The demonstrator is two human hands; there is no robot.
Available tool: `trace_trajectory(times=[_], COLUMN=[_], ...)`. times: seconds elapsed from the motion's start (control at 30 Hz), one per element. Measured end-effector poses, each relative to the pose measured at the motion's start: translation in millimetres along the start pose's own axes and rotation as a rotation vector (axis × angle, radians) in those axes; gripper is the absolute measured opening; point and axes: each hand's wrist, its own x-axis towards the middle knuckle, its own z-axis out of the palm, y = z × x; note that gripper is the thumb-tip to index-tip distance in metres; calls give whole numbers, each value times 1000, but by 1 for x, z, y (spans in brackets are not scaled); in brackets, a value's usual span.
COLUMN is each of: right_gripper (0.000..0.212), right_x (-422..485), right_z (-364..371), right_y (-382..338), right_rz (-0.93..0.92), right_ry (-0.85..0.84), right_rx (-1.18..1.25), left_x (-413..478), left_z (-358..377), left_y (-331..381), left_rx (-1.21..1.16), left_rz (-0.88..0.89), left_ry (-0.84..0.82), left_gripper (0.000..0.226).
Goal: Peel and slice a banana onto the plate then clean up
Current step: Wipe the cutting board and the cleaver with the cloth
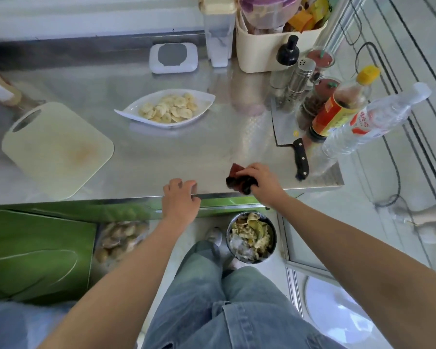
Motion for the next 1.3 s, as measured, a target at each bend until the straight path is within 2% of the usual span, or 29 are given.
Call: trace_trajectory(times=[0.07, 0.13, 0.2, 0.27, 0.3, 0.4, 0.53, 0.57, 0.63, 0.7, 0.8, 0.9, 0.97, 1.07, 1.13, 1.2, 1.27, 1.3], right_gripper=[45, 36, 33, 40, 47, 55, 35, 32, 31, 40, 61, 46, 41, 39, 37, 35, 34, 35], right_x=[-19, -34, -40, -38, -35, -34, -51, -52, -43, -28, -11, -10, -9, 4, 15, 27, 39, 45], right_z=[-2, -10, -22, -31, -32, -20, -9, -9, -6, 3, 33, 55, 62, 69, 72, 78, 84, 89], right_y=[3, 10, 17, 23, 25, 26, 6, -3, -20, -33, -52, -80, -98, -120, -136, -151, -168, -176], right_rz=[-31, 16, 90, 138, 159, 209, 219, 230, 258, 232, 176, 147, 180, 316, 319, 288, 244, 213], right_ry=[-96, -71, 102, 283, 312, 213, 29, 60, 245, 361, 240, 40, -77, 57, 144, 159, 170, 164], right_rx=[19, 33, 69, 39, 2, -37, -21, 11, 111, 123, 65, 94, 85, 273, 342, 342, 335, 342], left_x=[-2, -2, -1, -2, -3, -4, -3, -1, 2, 5, 10, 16, 18, 23, 31, 41, 48, 49], left_z=[2, 3, 4, 5, 5, 3, 1, 0, -2, -5, -17, -38, -59, -89, -105, -115, -114, -111], left_y=[-2, -2, -1, 1, 1, -1, -16, -21, -34, -50, -77, -109, -129, -163, -191, -219, -238, -242], left_rx=[17, 35, 42, 45, 48, 73, 36, 2, -45, -63, -52, 0, 36, 135, 211, 239, 220, 227], left_rz=[0, 11, 16, 19, 23, 53, 102, 119, 168, 189, 202, 196, 160, 14, -140, -273, -316, -301], left_ry=[-19, -15, -7, -14, -27, -69, -108, -114, -84, -44, -1, 75, 168, 256, 170, -21, -140, -148], left_gripper=[29, 29, 29, 29, 30, 36, 42, 40, 33, 27, 24, 16, 13, 26, 43, 61, 67, 66])
